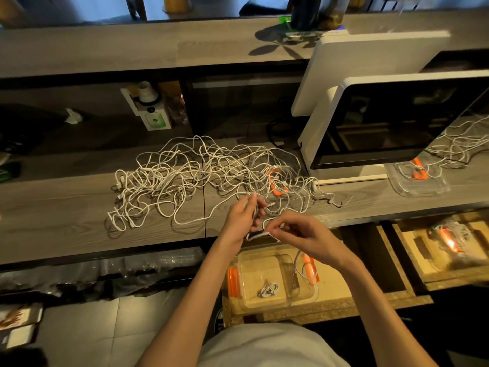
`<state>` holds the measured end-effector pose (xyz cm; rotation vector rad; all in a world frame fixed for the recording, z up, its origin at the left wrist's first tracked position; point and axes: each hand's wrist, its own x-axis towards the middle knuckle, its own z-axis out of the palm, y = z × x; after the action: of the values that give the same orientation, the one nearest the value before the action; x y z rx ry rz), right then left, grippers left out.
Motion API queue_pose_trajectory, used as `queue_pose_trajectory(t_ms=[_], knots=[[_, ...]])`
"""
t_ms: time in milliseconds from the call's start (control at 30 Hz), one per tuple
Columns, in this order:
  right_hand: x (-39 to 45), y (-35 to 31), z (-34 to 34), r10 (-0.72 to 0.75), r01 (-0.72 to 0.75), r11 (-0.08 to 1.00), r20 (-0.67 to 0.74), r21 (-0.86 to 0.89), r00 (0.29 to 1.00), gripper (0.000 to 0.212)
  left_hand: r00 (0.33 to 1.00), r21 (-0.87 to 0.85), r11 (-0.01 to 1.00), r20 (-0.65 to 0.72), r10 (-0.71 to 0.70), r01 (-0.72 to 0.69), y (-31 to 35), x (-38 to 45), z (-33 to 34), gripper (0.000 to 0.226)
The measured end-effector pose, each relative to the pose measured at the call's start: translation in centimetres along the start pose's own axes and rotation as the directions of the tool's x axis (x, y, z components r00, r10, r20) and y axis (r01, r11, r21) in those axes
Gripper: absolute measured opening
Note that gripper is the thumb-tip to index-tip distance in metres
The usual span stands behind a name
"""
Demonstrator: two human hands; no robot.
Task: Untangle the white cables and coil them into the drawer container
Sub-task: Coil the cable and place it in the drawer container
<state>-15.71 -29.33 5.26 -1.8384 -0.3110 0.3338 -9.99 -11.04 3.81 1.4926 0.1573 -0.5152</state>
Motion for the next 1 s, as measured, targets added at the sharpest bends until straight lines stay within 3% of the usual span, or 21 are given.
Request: queue_pose_trajectory(t_ms=[67,167,300,500,667,800,900,1000], knots=[[0.4,0.2,-0.2,0.0,0.002,1.0,-0.129,0.018,0.992,0.018,0.996,0.108,0.993,0.069,-0.064,0.056,-0.1,-0.5,0.2,0.045],[0.8,0.8,-0.2,-0.002,-0.011,0.999,-0.276,-0.045,0.961,0.02,0.974,0.13,0.978,0.139,-0.18,0.163,-0.5,-1.0,0.4,0.06],[1.1,1.0,-0.2,-0.004,-0.06,0.983,-0.354,-0.172,0.935,0.015,0.93,0.106,0.98,0.31,-0.195,0.17,-0.6,-1.5,0.3,0.081],[0.9,0.7,-0.7,0.0,-0.061,0.984,-0.346,-0.165,0.938,0.019,0.876,0.267,0.963,0.473,-0.095,-0.04,-0.4,-2.2,-0.6,0.049],[0.5,0.9,-2.3,0.008,-0.105,0.955,-0.333,-0.276,0.943,0.019,0.952,0.129,0.991,0.307,-0.001,-0.041,-0.8,-2.0,-1.4,0.048],[0.1,1.0,-3.5,0.029,-0.151,0.911,-0.306,-0.384,0.952,0.025,0.995,-0.046,0.996,0.07,0.076,-0.073,-1.3,-1.6,-2.1,0.046],[-0.2,1.2,-3.7,0.036,-0.131,0.906,-0.237,-0.402,0.971,0.033,0.991,-0.155,0.984,-0.11,0.071,-0.088,-1.6,-1.2,-2.5,0.046],[-0.2,1.9,-3.3,0.052,-0.134,0.901,-0.204,-0.413,0.978,0.03,0.98,-0.227,0.967,-0.186,0.077,-0.119,-1.8,-1.0,-2.4,0.044]])
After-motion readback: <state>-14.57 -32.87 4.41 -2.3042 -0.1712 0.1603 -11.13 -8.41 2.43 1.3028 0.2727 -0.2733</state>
